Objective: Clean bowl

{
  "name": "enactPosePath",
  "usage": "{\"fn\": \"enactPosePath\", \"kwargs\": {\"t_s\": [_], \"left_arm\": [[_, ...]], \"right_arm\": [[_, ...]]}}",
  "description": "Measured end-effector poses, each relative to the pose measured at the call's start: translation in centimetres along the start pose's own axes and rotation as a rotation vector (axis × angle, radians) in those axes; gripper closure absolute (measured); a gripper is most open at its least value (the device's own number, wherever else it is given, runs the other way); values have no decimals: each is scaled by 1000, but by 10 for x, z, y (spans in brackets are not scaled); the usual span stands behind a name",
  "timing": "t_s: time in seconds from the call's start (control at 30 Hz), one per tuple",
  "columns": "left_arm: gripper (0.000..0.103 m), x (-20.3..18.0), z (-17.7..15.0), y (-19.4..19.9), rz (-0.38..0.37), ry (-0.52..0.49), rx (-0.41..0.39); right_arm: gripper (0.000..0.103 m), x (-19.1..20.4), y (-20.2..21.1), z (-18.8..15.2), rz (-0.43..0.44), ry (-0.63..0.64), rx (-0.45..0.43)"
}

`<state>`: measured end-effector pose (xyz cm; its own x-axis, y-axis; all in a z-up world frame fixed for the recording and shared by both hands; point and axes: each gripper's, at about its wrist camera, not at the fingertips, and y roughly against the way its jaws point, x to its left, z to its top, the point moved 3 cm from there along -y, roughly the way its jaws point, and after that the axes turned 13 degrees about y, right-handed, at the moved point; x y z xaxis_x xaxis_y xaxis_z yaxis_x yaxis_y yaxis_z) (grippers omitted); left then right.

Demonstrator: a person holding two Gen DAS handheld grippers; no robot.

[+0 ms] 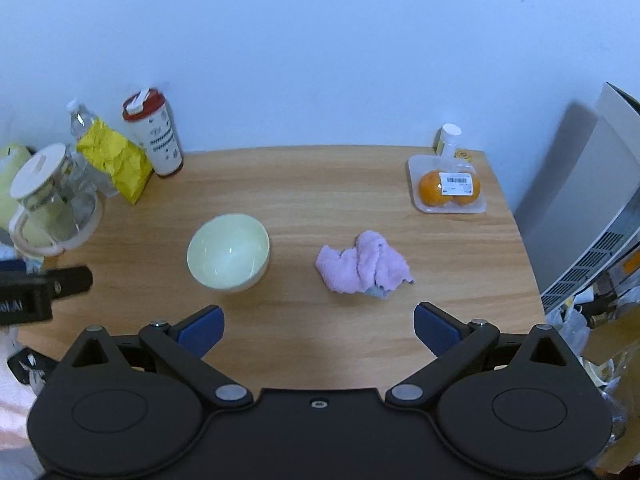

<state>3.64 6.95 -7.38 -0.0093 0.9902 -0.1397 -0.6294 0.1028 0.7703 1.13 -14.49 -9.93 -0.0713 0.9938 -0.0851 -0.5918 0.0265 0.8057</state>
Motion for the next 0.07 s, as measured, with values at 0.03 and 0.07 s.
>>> {"fn": "enactPosePath", "kwargs": {"t_s": [0.03,0.07], "left_arm": [[1,-1,-1,1,-1,-4,-2],[1,-2,-2,1,-2,-5,-4]], "right_arm": [[0,0,0,-1,5,-2,4],[0,0,0,-3,4,-4,2]]}}
